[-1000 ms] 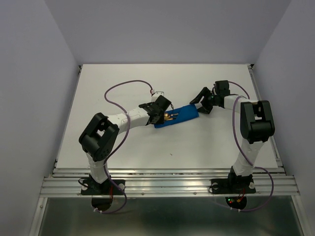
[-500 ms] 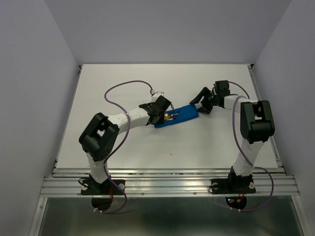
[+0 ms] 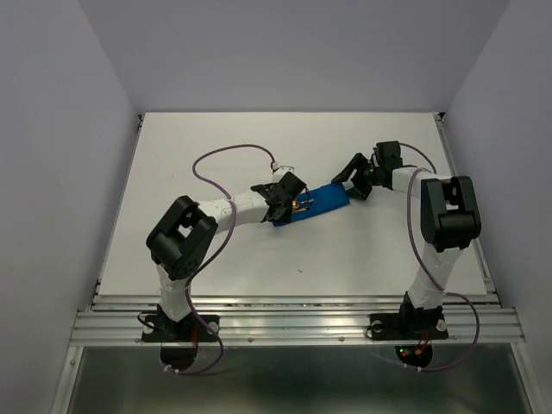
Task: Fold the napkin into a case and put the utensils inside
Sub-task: Stuff the fork into the folded napkin.
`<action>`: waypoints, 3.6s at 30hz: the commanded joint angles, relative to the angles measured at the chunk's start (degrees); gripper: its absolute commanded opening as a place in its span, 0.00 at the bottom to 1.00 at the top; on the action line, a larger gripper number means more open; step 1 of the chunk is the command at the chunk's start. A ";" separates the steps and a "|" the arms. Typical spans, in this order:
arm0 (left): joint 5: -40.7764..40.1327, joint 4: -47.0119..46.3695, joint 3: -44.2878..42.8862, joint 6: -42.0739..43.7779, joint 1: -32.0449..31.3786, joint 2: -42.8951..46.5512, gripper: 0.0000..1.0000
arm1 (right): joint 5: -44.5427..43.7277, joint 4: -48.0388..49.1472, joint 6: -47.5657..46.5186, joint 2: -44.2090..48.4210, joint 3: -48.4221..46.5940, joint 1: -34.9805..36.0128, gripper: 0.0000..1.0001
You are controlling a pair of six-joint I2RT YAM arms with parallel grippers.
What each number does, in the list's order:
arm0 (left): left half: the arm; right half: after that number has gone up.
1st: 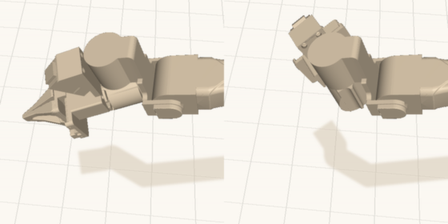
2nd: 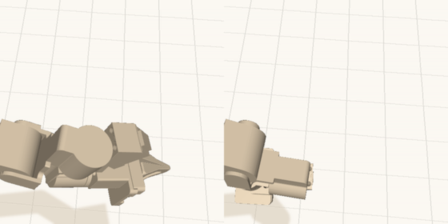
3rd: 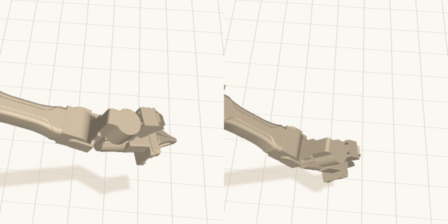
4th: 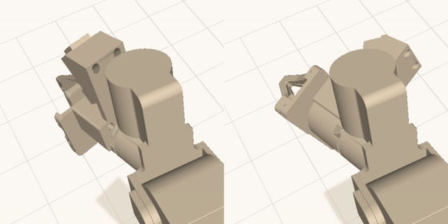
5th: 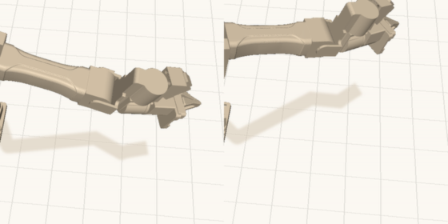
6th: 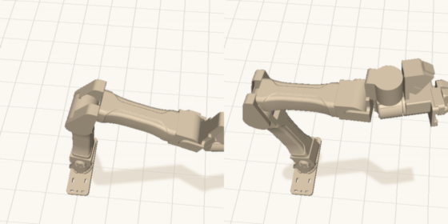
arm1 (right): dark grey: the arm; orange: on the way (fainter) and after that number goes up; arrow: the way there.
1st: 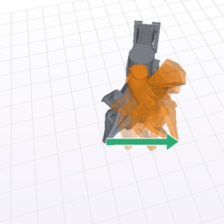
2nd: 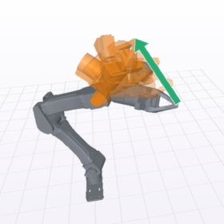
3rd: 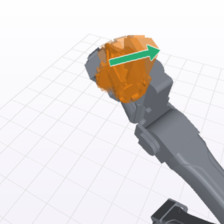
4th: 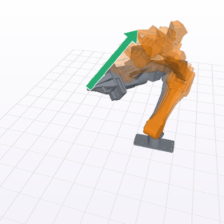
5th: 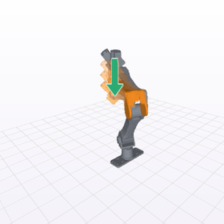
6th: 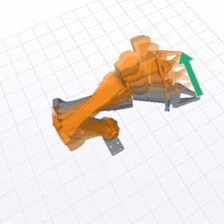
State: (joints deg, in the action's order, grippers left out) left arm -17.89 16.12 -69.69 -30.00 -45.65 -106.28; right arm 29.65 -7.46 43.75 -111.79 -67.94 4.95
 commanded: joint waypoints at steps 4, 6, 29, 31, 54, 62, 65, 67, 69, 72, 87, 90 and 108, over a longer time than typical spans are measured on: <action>-0.39 0.67 -4.57 0.73 -0.93 -0.42 0.45 | 0.85 0.87 -0.24 -0.71 -0.52 0.94 0.71; -0.57 1.02 -5.19 0.91 -0.93 -0.33 0.45 | 0.85 0.87 -0.24 -0.71 -0.52 0.94 0.71; -5.75 2.87 -5.72 -0.50 -2.16 2.30 0.48 | 1.02 1.49 0.37 -0.36 0.18 1.47 0.71; -6.45 2.86 -5.72 -0.68 -2.43 3.53 0.48 | 1.02 1.49 0.37 -0.36 0.18 1.47 0.71; -7.42 3.13 -5.02 -2.25 -3.22 -1.21 0.48 | 1.38 1.49 0.11 -0.54 0.00 1.47 0.71; -8.12 1.90 -2.82 -3.40 -2.60 -0.16 0.48 | 1.64 1.49 0.11 -0.98 -0.09 1.47 0.71; -7.78 1.29 -2.38 -3.31 -2.52 0.02 0.48 | 1.55 1.49 0.02 -0.98 -0.26 1.47 0.71; -7.16 1.11 -2.47 -2.87 -2.43 -0.51 0.48 | 1.64 1.49 0.02 -1.24 -0.35 1.99 0.71; -6.55 1.02 -2.90 -2.52 -2.43 -1.21 0.48 | 1.64 1.49 0.11 -1.24 -0.52 1.99 0.71; -5.84 0.23 -3.17 -2.26 -2.43 -1.21 0.47 | 1.47 1.49 0.02 -1.15 -0.35 1.99 0.71; -2.41 1.20 -9.32 0.91 -2.87 -5.69 0.47 | 1.73 1.31 -0.15 -1.15 -0.52 1.99 0.71; -2.41 1.11 -10.37 1.08 -2.87 -5.69 0.47 | 1.82 1.31 -0.15 -1.15 -0.52 1.99 0.71; -1.01 2.51 -12.14 2.05 -2.87 -6.75 0.49 | 1.55 1.31 0.02 -1.15 -0.35 1.99 0.71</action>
State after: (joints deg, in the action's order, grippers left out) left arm -19.29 18.44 -80.03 -28.38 -48.27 -113.25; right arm 30.70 -6.85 43.94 -112.12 -67.88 6.42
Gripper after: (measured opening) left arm 0.474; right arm 0.710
